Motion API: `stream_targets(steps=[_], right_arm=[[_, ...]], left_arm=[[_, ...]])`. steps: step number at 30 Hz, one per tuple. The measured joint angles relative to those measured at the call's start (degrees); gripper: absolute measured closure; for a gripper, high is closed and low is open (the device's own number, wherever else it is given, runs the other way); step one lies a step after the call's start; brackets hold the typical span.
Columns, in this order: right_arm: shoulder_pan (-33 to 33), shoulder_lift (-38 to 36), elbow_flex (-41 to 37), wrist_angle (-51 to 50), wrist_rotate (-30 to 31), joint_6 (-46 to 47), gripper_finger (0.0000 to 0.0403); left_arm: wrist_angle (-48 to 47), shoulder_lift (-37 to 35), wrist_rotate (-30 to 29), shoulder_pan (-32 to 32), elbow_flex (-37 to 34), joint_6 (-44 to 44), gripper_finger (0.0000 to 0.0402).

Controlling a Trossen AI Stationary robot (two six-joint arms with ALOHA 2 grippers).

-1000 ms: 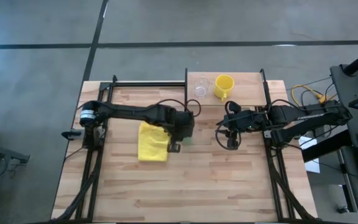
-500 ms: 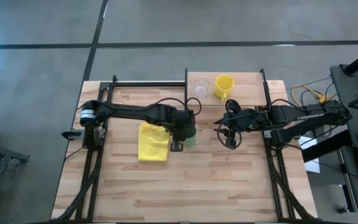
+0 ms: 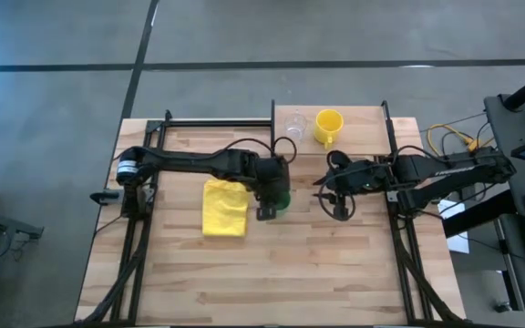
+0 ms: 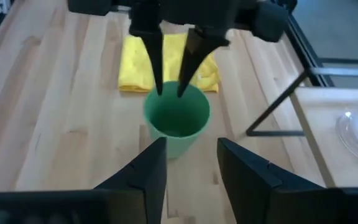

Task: Stack small to large cups/mugs on shelf
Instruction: Put the green cup on the shelf

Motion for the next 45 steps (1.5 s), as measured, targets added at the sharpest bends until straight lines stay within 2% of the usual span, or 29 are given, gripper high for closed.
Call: stream_targets(steps=[7, 12, 16, 26, 34, 37, 40, 42, 45], right_arm=[[0.0, 3.6, 0.0, 4.1, -0.2, -2.3, 0.0238], [0.0, 11.2, 0.0, 10.3, -6.1, -7.8, 0.0223], [0.0, 16.5, 0.0, 11.6, -6.2, -9.1, 0.0221], [0.0, 24.6, 4.3, 13.6, -6.2, -15.5, 0.022], [-0.1, 32.3, 9.4, 12.0, -6.1, -15.8, 0.022], [-0.1, 34.9, 11.4, 9.2, -5.1, -14.2, 0.022], [-0.1, 36.6, 12.5, 7.4, -0.1, -12.8, 0.0226], [-0.1, 36.8, 12.5, 7.1, 3.1, -12.6, 0.0239], [-0.3, 36.2, 12.5, 7.1, 3.5, -12.4, 0.0279]], left_arm=[[-1.0, -0.6, 0.4, -0.6, 4.2, 0.0, 0.032], [-4.3, -1.4, 0.3, -0.6, 7.6, -0.1, 0.032], [-9.2, -3.4, -0.6, -0.6, 10.0, -0.1, 0.032], [-12.2, -11.4, -4.3, -0.6, 9.9, -0.2, 0.032], [-11.5, -16.9, -8.2, -0.5, 9.8, -0.2, 0.032], [-11.5, -18.3, -8.4, -0.6, 9.8, -0.2, 0.032], [-11.5, -19.0, -8.5, -0.6, 9.7, -0.2, 0.032], [-11.7, -19.5, -8.5, -0.6, 9.6, 0.0, 0.032], [-12.1, -19.8, -9.8, -0.5, 9.5, 0.0, 0.032]])
